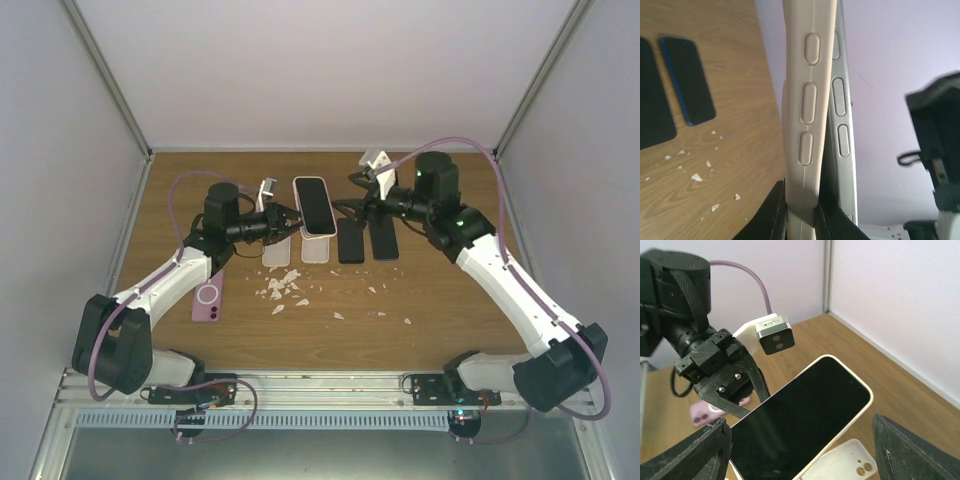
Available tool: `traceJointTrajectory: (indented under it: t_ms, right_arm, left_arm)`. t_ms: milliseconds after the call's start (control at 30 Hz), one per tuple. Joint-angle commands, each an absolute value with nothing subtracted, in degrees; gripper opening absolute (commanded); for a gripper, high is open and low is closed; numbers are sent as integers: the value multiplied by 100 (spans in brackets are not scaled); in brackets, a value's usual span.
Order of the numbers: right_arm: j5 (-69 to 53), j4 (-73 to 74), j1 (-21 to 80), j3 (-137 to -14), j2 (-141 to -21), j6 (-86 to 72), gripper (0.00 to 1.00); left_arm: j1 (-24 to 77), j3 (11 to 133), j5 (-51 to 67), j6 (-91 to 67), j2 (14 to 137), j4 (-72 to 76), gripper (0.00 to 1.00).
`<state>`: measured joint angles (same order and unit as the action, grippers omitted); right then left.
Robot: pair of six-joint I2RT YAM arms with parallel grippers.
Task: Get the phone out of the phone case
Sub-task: Remove the phone case from the phone.
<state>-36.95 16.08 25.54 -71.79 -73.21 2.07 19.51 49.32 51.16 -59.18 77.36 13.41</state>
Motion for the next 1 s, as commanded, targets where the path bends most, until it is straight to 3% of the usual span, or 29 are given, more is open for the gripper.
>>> traceJointTrajectory:
  t_ms: [0,567,967]
  right_arm:
    - [-2102,1828,3090,-7109,-7311,1234,77]
    - [-143,1612,4963,-6881,-7907,2477,73]
    - [1318,949,5379,-6662,-8263,2995,64]
  left_arm:
    - [1831,5109,4730,-6288,7782,1175,0]
    - [1621,5042,4559,-6618,7927,993,0]
    - [1618,5019,4646,-6717,7928,1106,0]
